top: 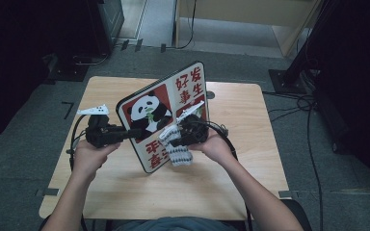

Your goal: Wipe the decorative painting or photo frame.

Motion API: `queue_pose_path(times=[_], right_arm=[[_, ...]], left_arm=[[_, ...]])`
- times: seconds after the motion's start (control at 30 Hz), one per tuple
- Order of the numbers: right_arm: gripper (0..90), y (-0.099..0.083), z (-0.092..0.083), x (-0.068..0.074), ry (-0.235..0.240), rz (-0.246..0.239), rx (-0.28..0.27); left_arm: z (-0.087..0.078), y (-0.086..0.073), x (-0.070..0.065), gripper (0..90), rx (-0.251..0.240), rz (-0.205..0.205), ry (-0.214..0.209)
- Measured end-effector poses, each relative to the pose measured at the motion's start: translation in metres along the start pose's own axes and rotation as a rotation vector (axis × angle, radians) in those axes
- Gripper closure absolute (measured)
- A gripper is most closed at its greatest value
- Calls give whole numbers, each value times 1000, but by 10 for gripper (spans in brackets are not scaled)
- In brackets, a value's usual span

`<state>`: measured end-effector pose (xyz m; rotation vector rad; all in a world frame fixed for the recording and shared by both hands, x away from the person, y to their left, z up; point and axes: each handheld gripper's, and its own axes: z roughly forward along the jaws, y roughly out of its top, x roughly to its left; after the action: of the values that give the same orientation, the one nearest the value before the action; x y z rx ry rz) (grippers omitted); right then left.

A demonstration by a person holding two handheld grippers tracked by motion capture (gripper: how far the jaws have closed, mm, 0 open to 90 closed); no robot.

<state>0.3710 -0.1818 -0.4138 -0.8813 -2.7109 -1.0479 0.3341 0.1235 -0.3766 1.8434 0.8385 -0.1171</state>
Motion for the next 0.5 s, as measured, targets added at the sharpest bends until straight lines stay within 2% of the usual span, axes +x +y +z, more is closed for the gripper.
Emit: queue_pose_path(times=[0.5], right_arm=[[793,33,-36,16,-3,-55,-75]], left_arm=[[-11,-3,-4,712,-16,-6,21]])
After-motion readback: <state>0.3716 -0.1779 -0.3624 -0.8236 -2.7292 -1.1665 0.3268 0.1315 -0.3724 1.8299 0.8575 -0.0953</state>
